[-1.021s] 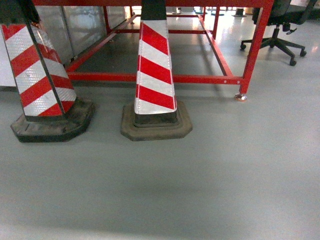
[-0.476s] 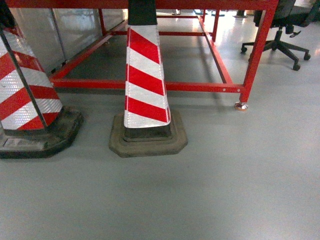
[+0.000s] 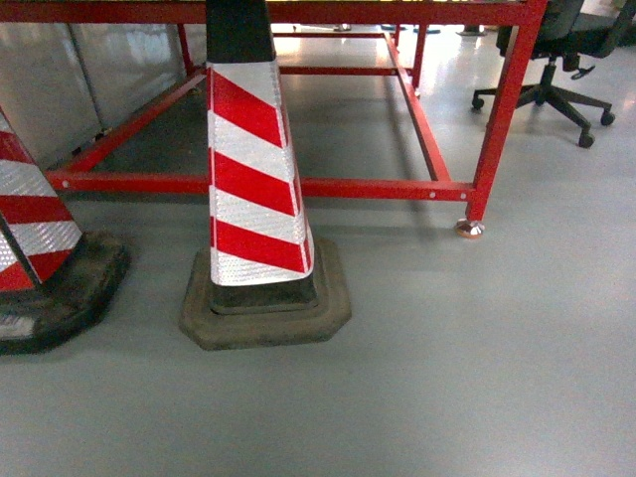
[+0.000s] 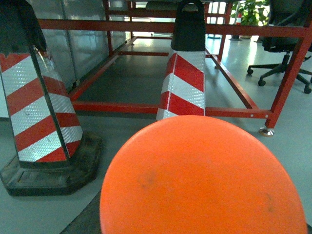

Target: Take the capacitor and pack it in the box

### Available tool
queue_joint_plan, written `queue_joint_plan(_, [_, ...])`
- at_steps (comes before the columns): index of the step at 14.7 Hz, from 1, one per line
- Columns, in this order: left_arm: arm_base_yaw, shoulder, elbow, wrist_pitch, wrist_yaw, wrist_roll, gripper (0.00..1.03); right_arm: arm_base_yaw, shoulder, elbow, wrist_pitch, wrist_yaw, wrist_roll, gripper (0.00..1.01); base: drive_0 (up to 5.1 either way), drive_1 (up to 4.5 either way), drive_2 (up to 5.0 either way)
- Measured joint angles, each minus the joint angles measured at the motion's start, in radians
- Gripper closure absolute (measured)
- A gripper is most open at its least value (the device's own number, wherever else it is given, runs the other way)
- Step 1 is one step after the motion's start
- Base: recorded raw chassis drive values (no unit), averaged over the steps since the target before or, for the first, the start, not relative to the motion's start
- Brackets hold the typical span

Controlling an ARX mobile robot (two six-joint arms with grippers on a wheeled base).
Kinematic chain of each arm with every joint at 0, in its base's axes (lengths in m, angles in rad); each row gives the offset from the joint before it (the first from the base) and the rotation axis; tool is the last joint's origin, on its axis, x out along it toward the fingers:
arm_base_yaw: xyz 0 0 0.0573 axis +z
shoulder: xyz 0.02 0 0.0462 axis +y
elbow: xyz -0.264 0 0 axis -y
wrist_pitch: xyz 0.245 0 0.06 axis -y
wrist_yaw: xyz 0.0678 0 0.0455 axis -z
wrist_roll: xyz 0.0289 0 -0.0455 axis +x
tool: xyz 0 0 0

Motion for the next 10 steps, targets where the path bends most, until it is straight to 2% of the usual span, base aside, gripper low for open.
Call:
queue_joint_plan(6, [0.0, 0.0, 0.0, 0.0, 0.0, 0.0, 0.59, 0.0, 0.0, 0.0, 0.0, -0.001, 0.0, 0.03, 0.2, 4.19, -3.9])
queue_joint_plan(10, [0.0, 0.0, 0.0, -0.002, -0.001, 0.0, 0.59, 0.0, 0.0, 0.0, 0.001, -0.001, 0.0, 0.03, 0.0, 0.0, 0.0])
